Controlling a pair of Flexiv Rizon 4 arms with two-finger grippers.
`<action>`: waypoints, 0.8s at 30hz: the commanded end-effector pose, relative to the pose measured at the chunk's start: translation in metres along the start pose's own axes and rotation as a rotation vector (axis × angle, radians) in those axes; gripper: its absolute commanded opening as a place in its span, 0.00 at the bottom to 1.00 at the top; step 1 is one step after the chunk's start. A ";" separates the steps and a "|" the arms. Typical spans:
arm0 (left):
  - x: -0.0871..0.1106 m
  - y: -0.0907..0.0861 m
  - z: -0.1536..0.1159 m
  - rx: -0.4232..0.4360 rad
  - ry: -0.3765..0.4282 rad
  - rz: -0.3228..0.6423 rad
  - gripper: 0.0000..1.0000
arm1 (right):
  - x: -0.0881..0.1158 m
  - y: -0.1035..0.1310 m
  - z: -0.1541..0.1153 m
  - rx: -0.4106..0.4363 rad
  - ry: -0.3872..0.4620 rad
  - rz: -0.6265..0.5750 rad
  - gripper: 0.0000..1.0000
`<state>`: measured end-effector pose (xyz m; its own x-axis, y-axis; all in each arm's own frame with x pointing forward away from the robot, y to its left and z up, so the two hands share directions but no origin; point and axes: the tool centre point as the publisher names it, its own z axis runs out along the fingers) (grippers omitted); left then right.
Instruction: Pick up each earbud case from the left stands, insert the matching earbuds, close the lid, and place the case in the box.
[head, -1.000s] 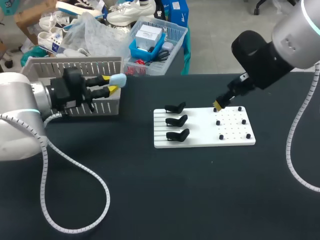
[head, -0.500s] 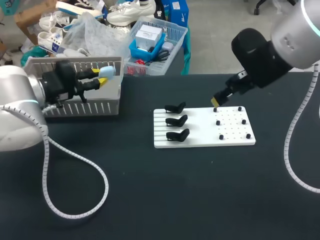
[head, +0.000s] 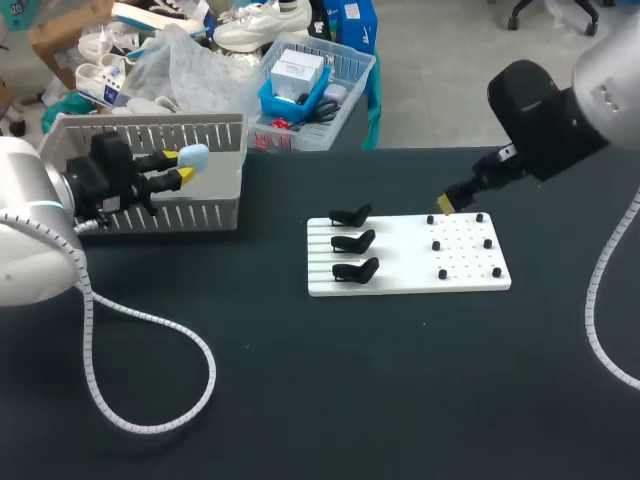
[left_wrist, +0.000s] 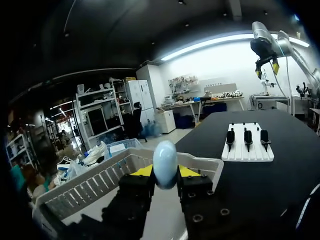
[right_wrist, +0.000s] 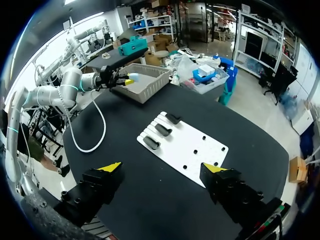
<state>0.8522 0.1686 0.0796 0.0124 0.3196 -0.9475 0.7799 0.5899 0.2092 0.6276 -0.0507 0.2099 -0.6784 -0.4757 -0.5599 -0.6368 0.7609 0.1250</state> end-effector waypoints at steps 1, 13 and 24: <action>0.007 0.001 0.009 -0.012 -0.005 -0.008 0.00 | -0.002 0.004 -0.001 0.014 0.005 0.002 1.00; 0.006 0.017 0.001 -0.065 -0.008 -0.015 0.00 | 0.002 0.008 0.000 0.022 0.008 0.018 1.00; 0.002 0.019 0.003 -0.058 0.003 -0.015 1.00 | 0.006 0.009 0.001 0.022 0.001 0.032 1.00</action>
<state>0.8703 0.1793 0.0811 -0.0010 0.3110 -0.9504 0.7508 0.6281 0.2047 0.6223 -0.0458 0.2078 -0.7009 -0.4577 -0.5470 -0.6121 0.7797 0.1318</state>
